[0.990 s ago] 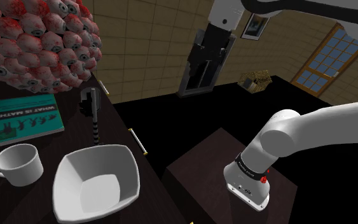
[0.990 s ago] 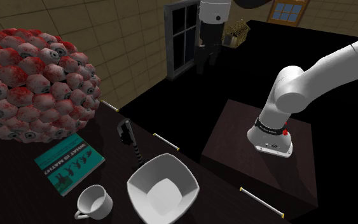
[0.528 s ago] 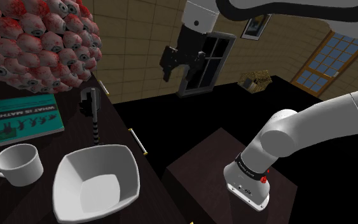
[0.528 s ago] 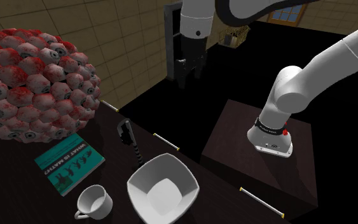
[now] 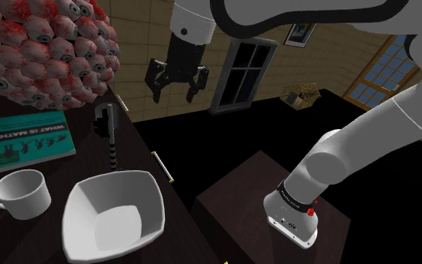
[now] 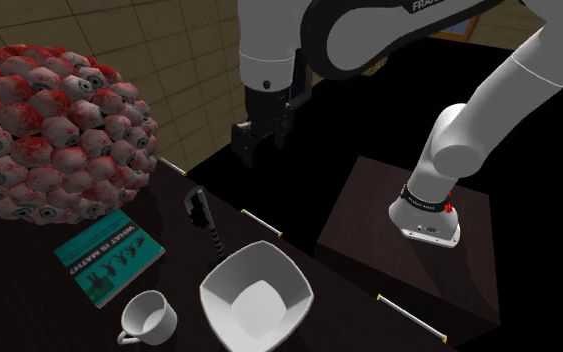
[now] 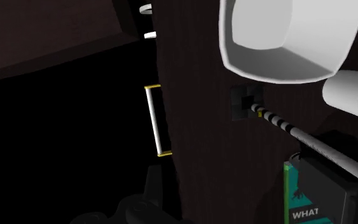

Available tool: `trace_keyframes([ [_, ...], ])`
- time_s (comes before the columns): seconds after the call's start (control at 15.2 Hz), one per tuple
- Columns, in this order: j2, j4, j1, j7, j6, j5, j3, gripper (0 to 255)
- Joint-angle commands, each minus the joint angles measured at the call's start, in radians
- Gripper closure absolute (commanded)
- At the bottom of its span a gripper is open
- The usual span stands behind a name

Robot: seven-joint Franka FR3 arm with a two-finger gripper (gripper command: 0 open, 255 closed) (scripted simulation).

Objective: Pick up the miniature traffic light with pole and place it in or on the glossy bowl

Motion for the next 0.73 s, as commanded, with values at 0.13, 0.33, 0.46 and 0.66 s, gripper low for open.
trace_keyframes([
  [0.13,0.165,0.118,-0.019,0.163,0.046,-0.110,0.108,0],
  [0.33,0.312,0.221,-0.010,0.299,0.059,-0.237,0.170,0],
  [0.46,0.419,0.299,0.020,0.392,0.053,-0.336,0.191,0],
  [0.66,0.575,0.435,0.106,0.510,0.023,-0.474,0.182,0],
])
